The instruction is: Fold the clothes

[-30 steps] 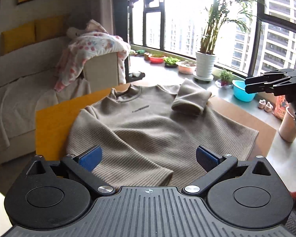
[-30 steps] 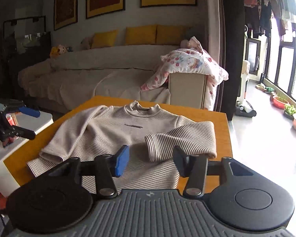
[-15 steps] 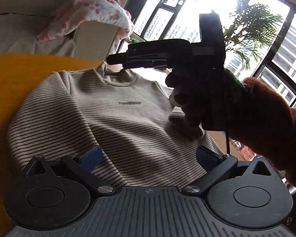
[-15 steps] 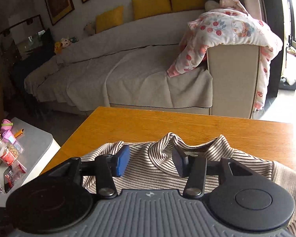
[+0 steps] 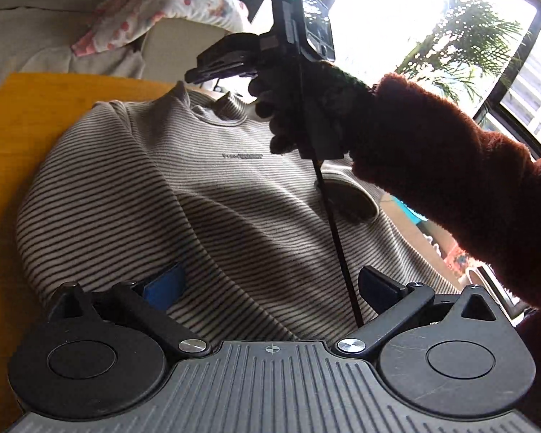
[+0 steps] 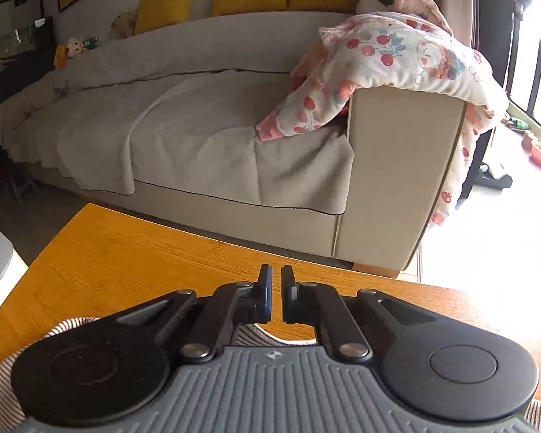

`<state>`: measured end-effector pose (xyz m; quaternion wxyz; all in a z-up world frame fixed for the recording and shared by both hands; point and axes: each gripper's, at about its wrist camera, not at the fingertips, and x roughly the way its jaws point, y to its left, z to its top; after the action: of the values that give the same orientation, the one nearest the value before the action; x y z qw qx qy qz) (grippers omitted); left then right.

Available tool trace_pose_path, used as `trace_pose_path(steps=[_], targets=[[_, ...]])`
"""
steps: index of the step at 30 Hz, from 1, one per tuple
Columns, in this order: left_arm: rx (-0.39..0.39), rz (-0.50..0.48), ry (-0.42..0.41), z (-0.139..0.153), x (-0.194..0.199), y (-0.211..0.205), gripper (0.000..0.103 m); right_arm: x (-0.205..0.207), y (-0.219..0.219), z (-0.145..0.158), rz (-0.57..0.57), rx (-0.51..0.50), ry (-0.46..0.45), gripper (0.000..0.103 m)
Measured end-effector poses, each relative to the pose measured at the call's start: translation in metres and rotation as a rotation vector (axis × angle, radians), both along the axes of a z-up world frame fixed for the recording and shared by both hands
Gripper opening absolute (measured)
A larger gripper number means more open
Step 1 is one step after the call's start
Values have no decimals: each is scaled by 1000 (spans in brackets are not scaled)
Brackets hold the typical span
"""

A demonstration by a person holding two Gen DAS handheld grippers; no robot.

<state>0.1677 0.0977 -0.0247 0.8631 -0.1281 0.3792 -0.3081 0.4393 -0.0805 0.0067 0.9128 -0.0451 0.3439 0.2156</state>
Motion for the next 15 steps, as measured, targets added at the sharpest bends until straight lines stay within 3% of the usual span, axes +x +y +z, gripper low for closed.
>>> trace_pose_path(steps=[3,6,11,13,15], targets=[[-3,4,3,0,3,-1,103,-25,-17,10,84,-7,-35,9],[-12,13,7,1,6,0,103,-48,-28,15,186,-52,-34,31],[-50,29,14,7,6,-2,103,-60,-5,7,244,33,-39,64],[-73,14,1,11,5,-6,103,-50,13,-6,236,34,4,65],[-94,-9,-15,14,4,-10,103,-49,31,-16,256,-33,4,24]])
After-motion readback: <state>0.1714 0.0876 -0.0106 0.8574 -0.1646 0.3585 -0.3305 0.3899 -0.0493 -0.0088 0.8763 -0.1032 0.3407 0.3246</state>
